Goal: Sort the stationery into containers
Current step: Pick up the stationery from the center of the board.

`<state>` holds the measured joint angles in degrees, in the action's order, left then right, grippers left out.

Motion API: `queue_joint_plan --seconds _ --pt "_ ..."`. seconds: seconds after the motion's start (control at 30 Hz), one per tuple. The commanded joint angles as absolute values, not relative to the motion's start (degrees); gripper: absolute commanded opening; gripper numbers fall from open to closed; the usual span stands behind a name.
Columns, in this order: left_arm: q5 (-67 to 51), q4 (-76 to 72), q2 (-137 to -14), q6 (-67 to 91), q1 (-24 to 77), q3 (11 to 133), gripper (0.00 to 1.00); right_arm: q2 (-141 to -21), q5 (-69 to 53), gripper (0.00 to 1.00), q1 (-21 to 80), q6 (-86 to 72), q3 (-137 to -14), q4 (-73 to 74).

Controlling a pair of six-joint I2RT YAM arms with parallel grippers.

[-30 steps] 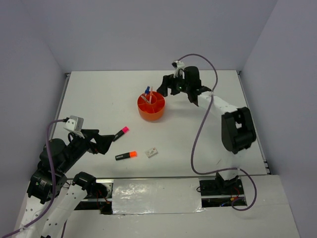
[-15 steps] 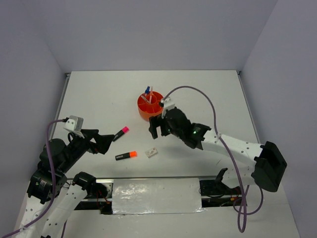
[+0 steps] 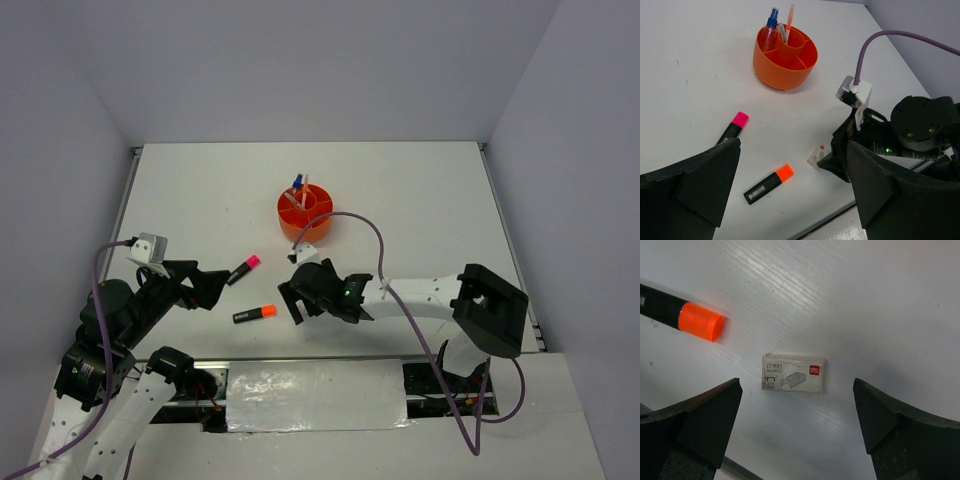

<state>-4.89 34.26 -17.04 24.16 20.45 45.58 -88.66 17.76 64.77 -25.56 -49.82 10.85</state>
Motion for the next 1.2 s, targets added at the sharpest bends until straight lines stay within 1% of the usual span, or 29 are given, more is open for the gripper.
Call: queue_joint_plan --seconds 0.0,0.07,0.17,0.3,0.4,0.53,0.57,0.6,0.67,0.7,0.73,0.77,0.8,0.93,1.0,1.17 --pt "-4.7 31.7 -17.1 24.2 20.7 45.6 0.99 -91.7 23.3 1.00 66.4 -29.4 -53.4 12.8" --pt "-4.9 31.6 -17.0 24.2 20.7 45.6 0.99 -92.7 24.7 0.99 67.1 -30.1 -52.8 12.8" --pt "-5.2 31.6 -17.0 24.1 20.7 45.6 0.99 -93.4 23.0 0.97 67.1 -30.1 -51.6 9.9" --pt "-5.2 31.6 -17.1 24.1 20.7 45.6 0.99 -95.4 22.5 0.93 67.4 -29.7 -52.0 9.1" --pt "-5.2 31.6 -16.8 24.1 20.7 45.5 0.99 -96.9 22.1 0.80 68.4 -29.1 -52.5 8.3" --pt "-5.2 31.6 -17.0 24.1 20.7 45.6 0.99 -99.0 23.9 0.68 69.3 -29.2 -54.7 10.1" --pt "-5.2 31.6 -17.1 24.1 20.7 45.6 0.99 -99.2 24.3 0.63 69.5 -29.4 -54.9 11.0" --pt "-5.3 31.6 -17.1 24.0 20.7 45.6 0.99 -99.2 25.6 0.54 69.7 -29.5 -55.1 11.3" --pt "-5.4 31.6 -17.2 24.0 20.7 45.6 0.99 -98.4 27.2 0.51 70.4 -29.8 -55.2 12.0" --pt "-5.6 31.5 -17.2 24.0 20.7 45.6 0.99 -97.2 28.8 0.46 70.6 -29.9 -55.1 12.2" --pt "-5.6 31.4 -17.2 24.0 20.7 45.5 0.99 -96.3 29.4 0.45 70.7 -29.4 -54.8 12.0" --pt "-5.7 31.5 -17.3 23.9 20.7 45.5 0.99 -95.2 30.0 0.37 70.7 -28.9 -54.5 11.4" --pt "-5.6 31.5 -17.5 23.9 20.7 45.5 0.99 -92.8 30.6 0.33 70.6 -28.2 -54.0 10.8" --pt "-5.7 31.5 -17.6 23.9 20.7 45.6 0.99 -87.4 32.3 0.33 68.8 -21.3 -53.1 8.5" --pt "-5.8 31.5 -17.6 23.9 20.7 45.5 0.99 -84.7 30.8 0.33 65.2 -18.2 -53.3 7.9" --pt "-5.6 31.6 -17.6 24.0 20.7 45.6 0.99 -81.7 17.0 0.33 53.9 -4.4 -55.0 4.7"
